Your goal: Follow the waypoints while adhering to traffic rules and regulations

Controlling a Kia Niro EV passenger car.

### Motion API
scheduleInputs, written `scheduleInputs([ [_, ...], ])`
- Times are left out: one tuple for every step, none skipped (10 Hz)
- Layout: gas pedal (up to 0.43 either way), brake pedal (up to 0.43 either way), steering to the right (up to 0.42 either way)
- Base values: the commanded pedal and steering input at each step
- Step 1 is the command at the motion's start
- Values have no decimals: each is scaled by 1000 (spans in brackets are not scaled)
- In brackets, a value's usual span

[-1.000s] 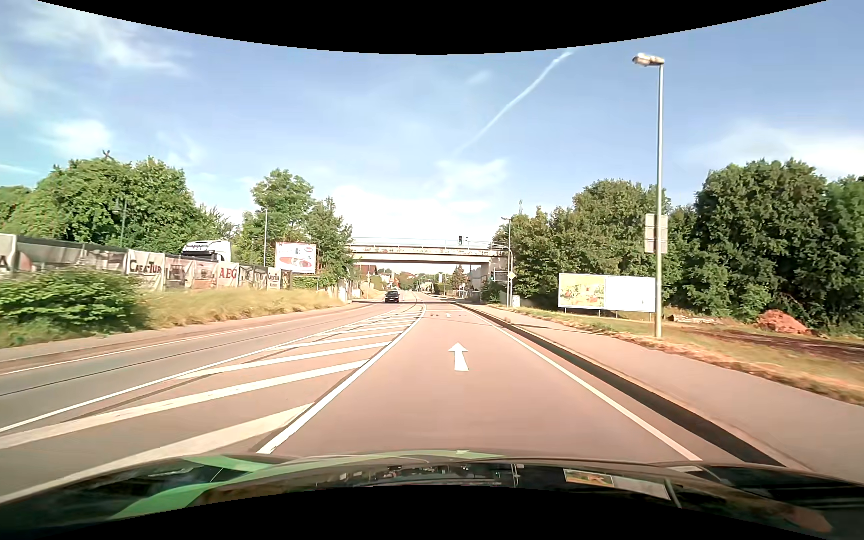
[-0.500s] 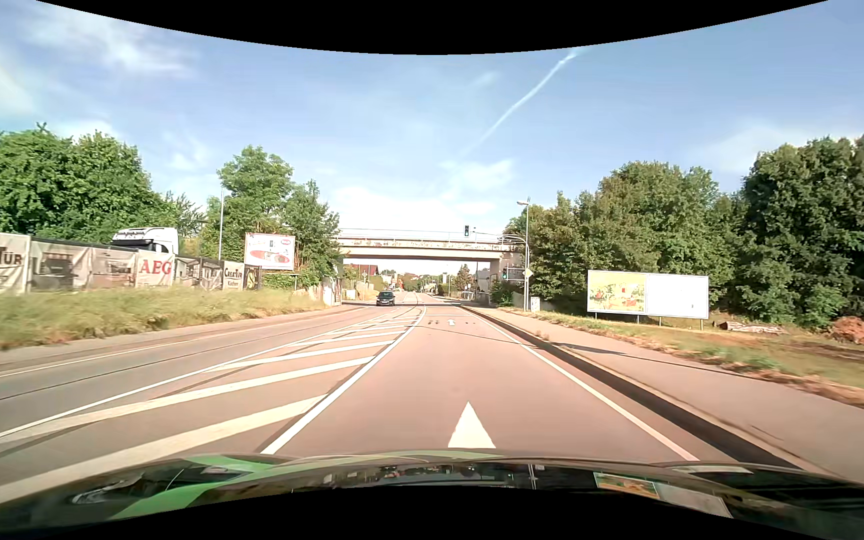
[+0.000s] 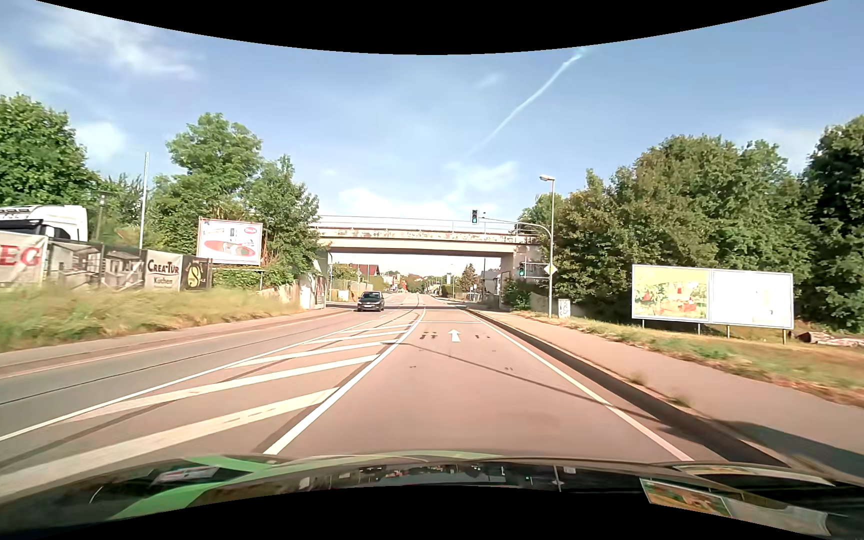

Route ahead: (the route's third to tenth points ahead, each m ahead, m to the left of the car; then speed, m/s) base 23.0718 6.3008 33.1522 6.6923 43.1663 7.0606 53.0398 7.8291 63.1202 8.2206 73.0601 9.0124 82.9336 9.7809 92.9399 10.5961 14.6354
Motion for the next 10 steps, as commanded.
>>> scheduleInputs([
  [177, 0, -8],
  [177, 0, -8],
  [189, 0, -9],
  [189, 0, -10],
  [189, 0, -10],
  [189, 0, -10],
  [189, 0, -11],
  [189, 0, -10],
  [189, 0, -10],
  [189, 0, -10],
])
